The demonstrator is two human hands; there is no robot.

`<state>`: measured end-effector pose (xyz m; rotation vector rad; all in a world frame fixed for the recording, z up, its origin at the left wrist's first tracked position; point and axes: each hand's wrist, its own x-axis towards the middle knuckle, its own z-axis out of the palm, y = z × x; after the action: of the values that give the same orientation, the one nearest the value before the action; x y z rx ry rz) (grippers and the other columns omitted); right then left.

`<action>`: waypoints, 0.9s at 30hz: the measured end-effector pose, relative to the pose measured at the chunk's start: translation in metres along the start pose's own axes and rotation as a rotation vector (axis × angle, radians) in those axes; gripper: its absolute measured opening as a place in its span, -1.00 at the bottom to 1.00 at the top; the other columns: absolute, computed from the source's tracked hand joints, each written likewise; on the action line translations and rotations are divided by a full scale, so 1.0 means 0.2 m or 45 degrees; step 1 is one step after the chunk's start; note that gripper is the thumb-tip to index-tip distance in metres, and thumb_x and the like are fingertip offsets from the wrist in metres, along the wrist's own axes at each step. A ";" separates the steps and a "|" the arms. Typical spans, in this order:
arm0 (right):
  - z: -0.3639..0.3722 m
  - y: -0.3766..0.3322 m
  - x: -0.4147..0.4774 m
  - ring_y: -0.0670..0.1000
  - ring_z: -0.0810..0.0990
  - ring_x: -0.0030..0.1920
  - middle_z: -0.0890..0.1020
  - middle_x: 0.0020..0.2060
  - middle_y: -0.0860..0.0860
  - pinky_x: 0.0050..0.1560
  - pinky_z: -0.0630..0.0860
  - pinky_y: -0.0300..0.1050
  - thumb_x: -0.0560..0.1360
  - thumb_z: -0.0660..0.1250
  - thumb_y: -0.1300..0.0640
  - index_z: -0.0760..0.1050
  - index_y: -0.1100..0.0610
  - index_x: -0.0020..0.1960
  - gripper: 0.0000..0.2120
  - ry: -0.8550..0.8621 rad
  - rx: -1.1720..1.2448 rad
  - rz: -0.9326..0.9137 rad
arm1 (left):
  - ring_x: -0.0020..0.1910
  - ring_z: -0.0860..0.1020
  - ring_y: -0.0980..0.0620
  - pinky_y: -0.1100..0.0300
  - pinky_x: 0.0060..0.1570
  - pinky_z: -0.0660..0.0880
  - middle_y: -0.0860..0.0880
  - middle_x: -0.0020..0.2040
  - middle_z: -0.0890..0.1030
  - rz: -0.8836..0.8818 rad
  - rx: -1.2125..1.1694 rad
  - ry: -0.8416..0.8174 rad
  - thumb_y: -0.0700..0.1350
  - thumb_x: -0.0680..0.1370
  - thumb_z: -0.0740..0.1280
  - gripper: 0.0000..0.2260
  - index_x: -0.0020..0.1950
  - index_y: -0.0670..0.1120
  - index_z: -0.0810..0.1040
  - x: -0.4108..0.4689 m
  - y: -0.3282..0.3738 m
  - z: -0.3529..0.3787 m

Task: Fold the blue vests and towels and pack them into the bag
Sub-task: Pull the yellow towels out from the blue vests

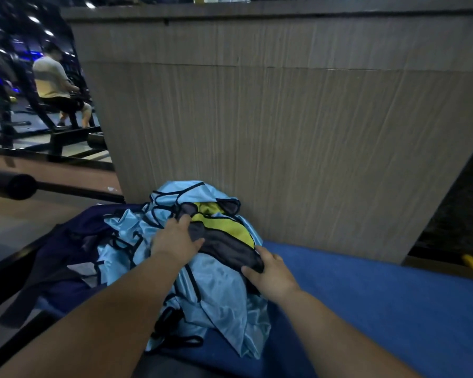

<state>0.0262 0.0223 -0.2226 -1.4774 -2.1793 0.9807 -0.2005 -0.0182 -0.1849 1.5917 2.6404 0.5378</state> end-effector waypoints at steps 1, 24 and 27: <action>0.00 -0.01 0.00 0.10 0.25 0.47 0.14 0.52 0.03 0.40 0.32 0.00 0.52 0.28 -0.25 0.02 -0.08 0.59 -0.24 -0.004 0.045 0.022 | 0.16 0.50 -0.23 0.00 0.05 0.49 -0.16 0.25 0.40 0.017 -0.117 0.001 0.15 0.52 0.35 -0.49 0.37 -0.03 0.28 -0.01 0.01 0.01; -0.41 0.51 -0.24 0.19 0.66 0.01 0.65 0.05 0.15 0.05 0.60 0.15 0.40 0.52 0.01 0.48 0.10 0.23 -0.54 0.701 1.299 0.381 | 0.26 0.45 0.24 0.53 0.00 0.40 0.19 0.29 0.44 0.334 -1.375 -0.609 0.04 0.54 0.40 -0.49 0.39 0.20 0.22 -0.55 0.80 0.25; -0.48 0.67 -0.29 0.26 0.52 0.20 0.47 0.31 0.21 0.20 0.50 0.20 0.41 0.48 -0.13 0.29 0.03 0.46 -0.29 0.830 1.012 0.618 | 0.40 0.29 0.18 0.36 0.26 0.30 0.19 0.44 0.28 0.415 -1.276 -0.827 0.17 0.57 0.28 -0.39 0.55 0.20 0.08 -0.58 0.86 0.25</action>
<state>0.1989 0.0347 -0.2412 -1.5947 -0.8378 1.1067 0.0130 -0.0314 -0.2008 1.4493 1.2890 0.9348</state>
